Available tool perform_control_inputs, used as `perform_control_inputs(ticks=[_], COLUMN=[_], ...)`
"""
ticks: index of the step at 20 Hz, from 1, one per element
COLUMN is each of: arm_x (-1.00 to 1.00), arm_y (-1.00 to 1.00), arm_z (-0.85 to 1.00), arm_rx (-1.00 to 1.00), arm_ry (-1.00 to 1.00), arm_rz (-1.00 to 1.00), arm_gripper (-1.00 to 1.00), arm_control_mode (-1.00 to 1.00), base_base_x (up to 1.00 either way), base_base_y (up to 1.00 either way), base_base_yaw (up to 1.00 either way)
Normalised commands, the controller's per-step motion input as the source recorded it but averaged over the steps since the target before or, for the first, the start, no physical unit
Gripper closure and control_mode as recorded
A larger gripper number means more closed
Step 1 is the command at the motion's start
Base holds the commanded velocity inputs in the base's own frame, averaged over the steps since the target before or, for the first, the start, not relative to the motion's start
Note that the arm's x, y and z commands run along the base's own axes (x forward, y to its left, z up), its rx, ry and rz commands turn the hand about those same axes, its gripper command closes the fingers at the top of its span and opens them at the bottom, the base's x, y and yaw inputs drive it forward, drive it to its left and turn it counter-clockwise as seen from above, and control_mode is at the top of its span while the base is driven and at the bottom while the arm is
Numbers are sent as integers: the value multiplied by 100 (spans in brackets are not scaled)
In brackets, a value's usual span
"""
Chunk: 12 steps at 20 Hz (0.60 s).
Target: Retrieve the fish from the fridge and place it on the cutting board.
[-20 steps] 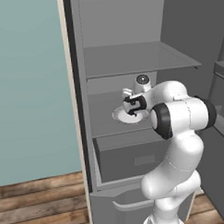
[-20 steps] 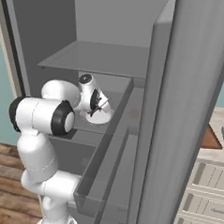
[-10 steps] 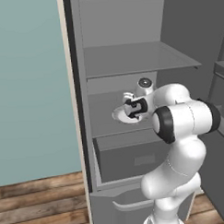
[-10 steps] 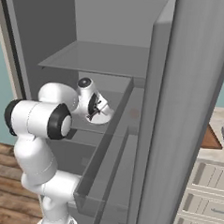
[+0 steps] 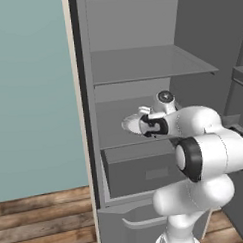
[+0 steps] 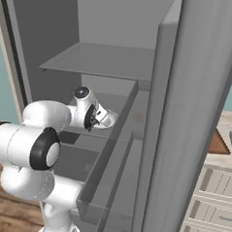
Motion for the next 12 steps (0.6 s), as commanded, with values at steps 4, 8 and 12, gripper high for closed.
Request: perform_control_inputs(ticks=[4,8,12], arm_x=[-74,-71,-68], arm_y=[0,0,0], arm_z=[34,30,46], arm_rx=[-2,-3,-1], arm_ry=[-1,0,1], arm_rz=[0,0,0], arm_gripper=[100,100,100], arm_control_mode=[-100,-100,-100], base_base_x=[0,0,0], base_base_y=[0,0,0], base_base_yaw=[0,0,0])
